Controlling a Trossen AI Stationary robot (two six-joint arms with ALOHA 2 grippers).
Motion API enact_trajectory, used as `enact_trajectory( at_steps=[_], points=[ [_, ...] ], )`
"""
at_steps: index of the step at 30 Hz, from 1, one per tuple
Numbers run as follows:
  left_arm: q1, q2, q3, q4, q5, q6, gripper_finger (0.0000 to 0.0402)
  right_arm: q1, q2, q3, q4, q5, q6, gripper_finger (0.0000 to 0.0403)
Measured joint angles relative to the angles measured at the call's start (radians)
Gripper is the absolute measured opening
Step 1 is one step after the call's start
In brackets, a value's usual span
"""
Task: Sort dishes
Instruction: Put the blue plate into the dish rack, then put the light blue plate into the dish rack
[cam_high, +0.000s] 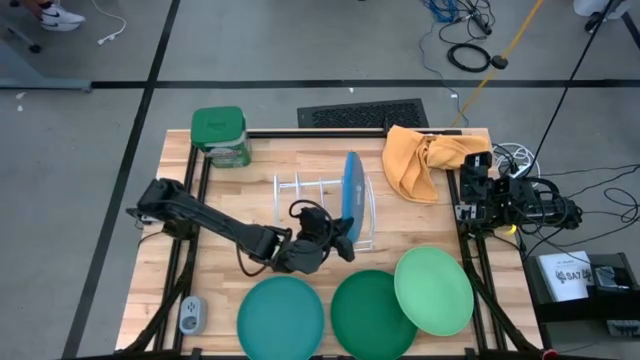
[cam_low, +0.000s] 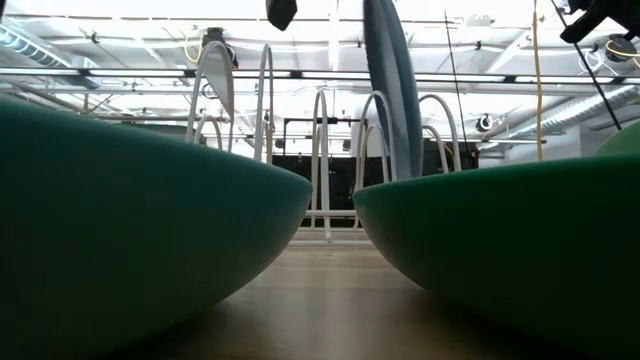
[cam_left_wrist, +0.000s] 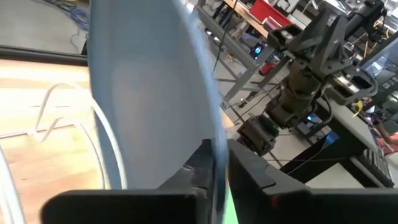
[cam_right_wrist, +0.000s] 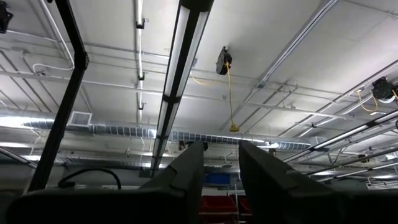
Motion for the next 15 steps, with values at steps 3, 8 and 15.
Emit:
enact_trajectory(
  at_steps=[3, 8, 15],
  points=[
    [0.0, 0.003, 0.0, -0.001, 0.013, 0.0, 0.0066, 0.0, 0.0, 0.0, -0.004, 0.0, -0.001, 0.0098],
    [0.0, 0.003, 0.0, 0.002, 0.016, 0.0, 0.0087, 0.0, 0.0, 0.0, -0.006, 0.0, -0.002, 0.0098],
    [0.0, -0.001, 0.0, 0.004, 0.061, 0.005, 0.0105, 0.0, 0.0, 0.0, -0.017, 0.0, -0.002, 0.0098]
  ],
)
